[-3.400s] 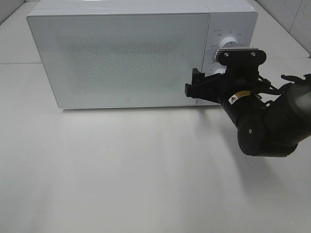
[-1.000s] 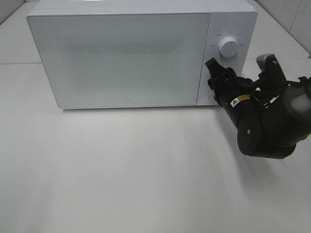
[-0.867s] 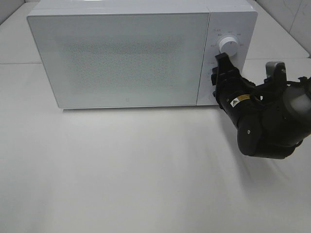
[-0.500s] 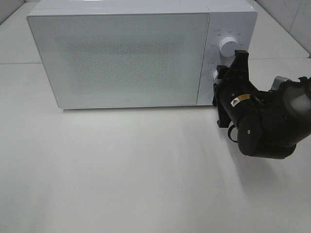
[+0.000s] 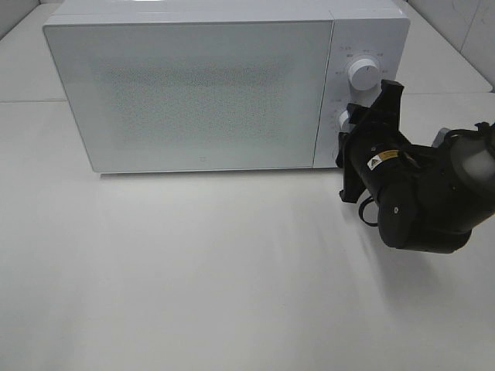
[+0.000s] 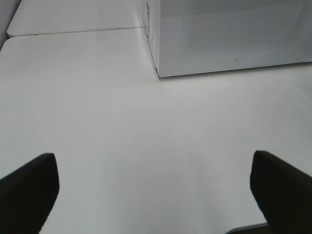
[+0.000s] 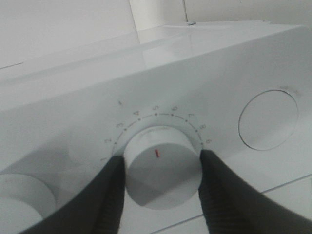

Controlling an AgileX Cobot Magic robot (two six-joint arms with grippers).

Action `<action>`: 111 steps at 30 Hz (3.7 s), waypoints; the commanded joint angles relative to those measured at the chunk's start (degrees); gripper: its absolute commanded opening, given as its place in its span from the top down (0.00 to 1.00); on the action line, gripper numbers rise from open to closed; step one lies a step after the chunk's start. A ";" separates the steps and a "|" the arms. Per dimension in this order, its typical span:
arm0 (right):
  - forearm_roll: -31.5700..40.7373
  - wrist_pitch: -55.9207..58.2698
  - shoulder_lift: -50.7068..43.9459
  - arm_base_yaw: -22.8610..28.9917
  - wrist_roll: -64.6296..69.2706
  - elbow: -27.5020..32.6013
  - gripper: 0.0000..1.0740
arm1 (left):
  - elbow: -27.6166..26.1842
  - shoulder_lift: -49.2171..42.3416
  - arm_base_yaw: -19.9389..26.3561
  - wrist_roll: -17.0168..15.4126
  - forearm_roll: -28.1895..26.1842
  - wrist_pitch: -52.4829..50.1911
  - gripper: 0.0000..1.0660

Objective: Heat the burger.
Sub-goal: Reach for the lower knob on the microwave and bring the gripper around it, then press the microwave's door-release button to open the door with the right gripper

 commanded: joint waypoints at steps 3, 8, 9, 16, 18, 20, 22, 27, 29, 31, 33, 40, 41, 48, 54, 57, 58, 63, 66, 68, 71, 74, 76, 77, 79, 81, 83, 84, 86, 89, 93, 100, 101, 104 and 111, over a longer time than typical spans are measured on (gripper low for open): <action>-2.23 -6.99 -0.57 -0.40 2.35 -1.66 0.78 | 0.11 -1.26 -0.23 -0.34 -0.34 -0.69 0.04; -2.46 -6.82 -0.57 -0.40 2.35 -1.66 0.74 | 0.11 -1.26 -0.23 -0.34 -0.34 -0.69 0.04; -2.46 -6.82 -0.57 -0.40 2.35 -1.66 0.74 | 0.11 -1.26 -0.23 -0.34 -0.34 -0.69 0.04; -2.64 -6.82 -0.57 -0.40 2.35 -1.60 0.64 | 0.11 -1.26 -0.23 -0.34 -0.34 -0.69 0.04; -2.64 -6.82 -0.57 -0.40 2.35 -1.60 0.64 | 0.11 -1.26 -0.23 -0.34 -0.34 -0.69 0.04; -2.69 -6.82 -0.57 -0.40 2.35 -1.60 0.64 | 0.11 -1.26 -0.23 -0.34 -0.34 -0.69 0.04; -2.69 -6.82 -0.57 -0.40 2.35 -1.60 0.64 | 0.11 -1.26 -0.23 -0.34 -0.34 -0.69 0.04; -2.64 -6.42 -0.57 -0.40 2.35 -1.55 0.60 | 0.11 -1.26 -0.23 -0.34 -0.34 -0.69 0.04; -2.64 -6.07 -0.57 -0.40 2.35 -1.55 0.57 | 0.11 -1.26 -0.23 -0.34 -0.34 -0.69 0.04; -2.64 -5.96 -0.57 -0.40 2.35 -1.55 0.52 | 0.11 -1.26 -0.23 -0.34 -0.34 -0.69 0.04; -2.64 -5.96 -0.57 -0.40 2.35 -1.55 0.51 | 0.11 -1.26 -0.23 -0.34 -0.34 -0.69 0.04; -2.64 -5.90 -0.57 -0.40 2.35 -1.55 0.46 | 0.11 -1.26 -0.23 -0.34 -0.34 -0.69 0.04; -2.64 -5.90 -0.57 -0.40 2.35 -1.55 0.46 | 0.11 -1.26 -0.23 -0.34 -0.34 -0.69 0.04; -2.41 -5.90 -0.57 -0.40 2.35 -1.55 0.33 | 0.11 -1.26 -0.23 -0.34 -0.34 -0.69 0.04; -2.41 -6.88 -0.57 -0.40 2.46 -0.63 0.33 | 0.11 -1.26 -0.23 -0.34 -0.34 -0.69 0.04; -2.23 -7.22 -1.09 -0.40 3.44 0.46 0.33 | 0.11 -1.26 -0.23 -0.34 -0.34 -0.69 0.04; -2.23 -7.22 -1.09 -0.40 3.44 0.46 0.33 | 0.11 -1.26 -0.23 -0.34 -0.34 -0.69 0.04; -1.95 -7.22 -4.01 -0.40 5.50 1.95 0.33 | 0.11 -1.26 -0.23 -0.34 -0.34 -0.69 0.04; -1.95 -7.22 -5.10 -0.29 5.50 3.32 0.33 | 0.11 -1.15 -0.23 -0.34 -0.34 -0.69 0.04; -1.95 -7.22 -5.79 -0.23 5.56 4.35 0.33 | 0.11 -1.09 -0.23 -0.34 -0.34 -0.69 0.04; -2.01 -7.22 -6.42 -0.23 5.56 5.79 0.33 | 0.11 -1.09 -0.23 -0.34 -0.34 -0.69 0.04; -1.95 -7.22 -7.28 -0.23 5.56 7.39 0.33 | 0.11 -1.09 -0.23 -0.34 -0.34 -0.69 0.04; -1.95 -7.22 -7.79 -0.23 5.56 8.02 0.33 | 0.11 -1.09 -0.23 -0.34 -0.34 -0.69 0.04; -1.95 -7.16 -8.94 -0.23 5.50 9.22 0.33 | 0.11 -1.09 -0.23 -0.34 -0.34 -0.69 0.04; -1.95 -7.16 -10.08 -0.23 4.53 10.54 0.33 | 0.11 -1.09 -0.23 -0.34 -0.34 -0.69 0.04; -1.95 -7.16 -10.66 -0.23 3.67 11.17 0.33 | 0.11 -1.09 -0.23 -0.34 -0.34 -0.69 0.04; -1.95 -7.22 -12.89 -0.23 -0.92 13.64 0.33 | 0.11 -1.09 -0.23 -0.34 -0.34 -0.69 0.04; -2.01 -7.22 -14.84 -0.23 -5.73 15.18 0.33 | 0.11 -1.09 -0.23 -0.34 -0.34 -0.69 0.04; -2.06 -7.22 -15.99 -0.23 -7.85 15.81 0.33 | 0.11 -1.09 -0.23 -0.34 -0.34 -0.69 0.04; -2.75 -6.53 -19.82 -0.23 -17.25 17.59 0.33 | 0.11 -1.09 -0.23 -0.34 -0.34 -0.69 0.04; -5.84 -1.89 -26.59 -0.23 -31.34 18.45 0.33 | 0.11 -1.09 -0.23 -0.34 -0.34 -0.69 0.04; -10.20 18.16 -40.39 -0.23 -63.03 18.45 0.33 | 0.11 -1.09 -0.23 -0.34 -0.34 -0.69 0.04; -10.20 21.26 -42.57 -0.23 -66.81 18.45 0.33 | 0.11 -1.09 -0.23 -0.34 -0.34 -0.69 0.04; -10.14 33.46 -48.47 -0.23 -80.39 18.16 0.33 | 0.11 -1.09 -0.23 -0.34 -0.34 -0.69 0.04; -10.31 65.49 -57.41 -0.29 -106.68 12.20 0.33 | 0.11 -1.09 -0.23 -0.34 -0.34 -0.69 0.04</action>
